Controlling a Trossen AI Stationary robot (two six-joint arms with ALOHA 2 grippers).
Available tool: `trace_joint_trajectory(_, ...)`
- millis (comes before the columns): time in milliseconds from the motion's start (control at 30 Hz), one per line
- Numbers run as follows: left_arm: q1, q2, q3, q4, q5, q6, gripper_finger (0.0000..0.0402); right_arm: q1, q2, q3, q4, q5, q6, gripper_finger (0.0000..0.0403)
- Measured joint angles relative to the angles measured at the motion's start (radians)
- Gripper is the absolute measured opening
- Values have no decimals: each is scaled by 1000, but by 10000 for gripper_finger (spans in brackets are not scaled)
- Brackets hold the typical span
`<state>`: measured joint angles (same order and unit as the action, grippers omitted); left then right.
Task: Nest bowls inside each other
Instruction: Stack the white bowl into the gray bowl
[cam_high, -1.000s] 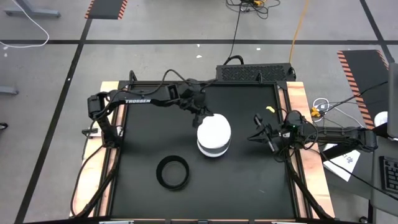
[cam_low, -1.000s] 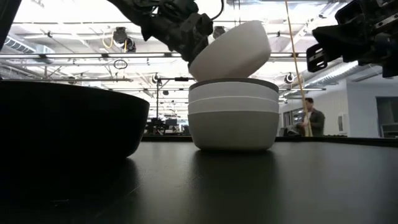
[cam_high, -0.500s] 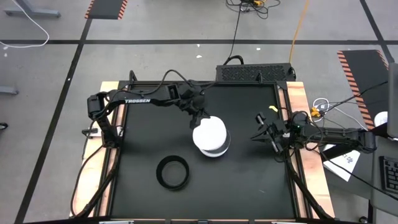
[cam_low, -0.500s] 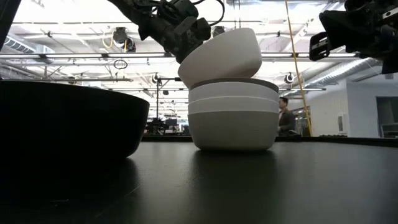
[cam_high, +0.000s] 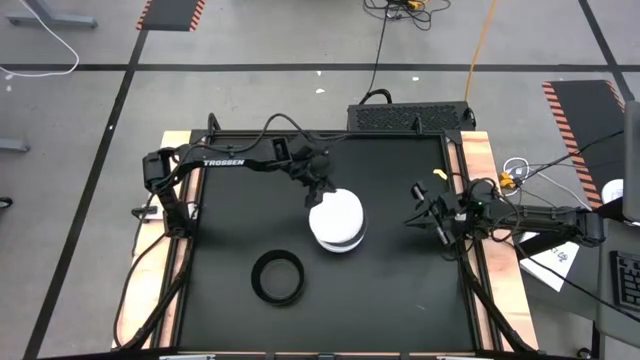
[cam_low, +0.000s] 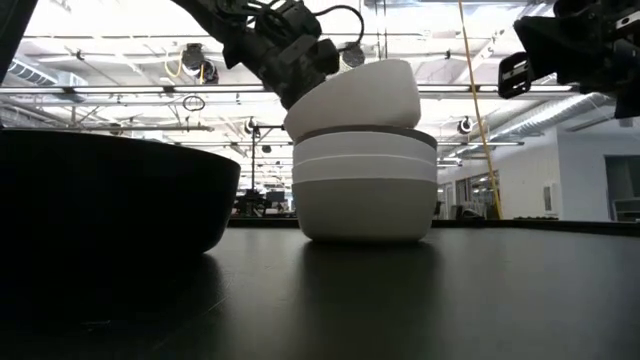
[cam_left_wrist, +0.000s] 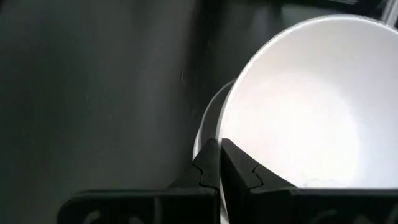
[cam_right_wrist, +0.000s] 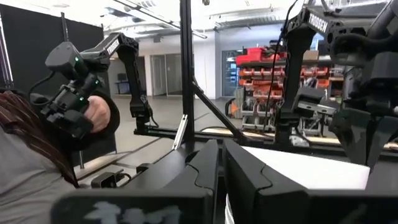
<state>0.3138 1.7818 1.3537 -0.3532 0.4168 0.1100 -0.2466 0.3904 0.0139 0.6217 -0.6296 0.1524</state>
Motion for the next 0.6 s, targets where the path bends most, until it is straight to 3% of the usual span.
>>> trace_joint_trajectory(600,-37,23,75,-317,-238,15,0,0,3,0,-50,0,3,18)
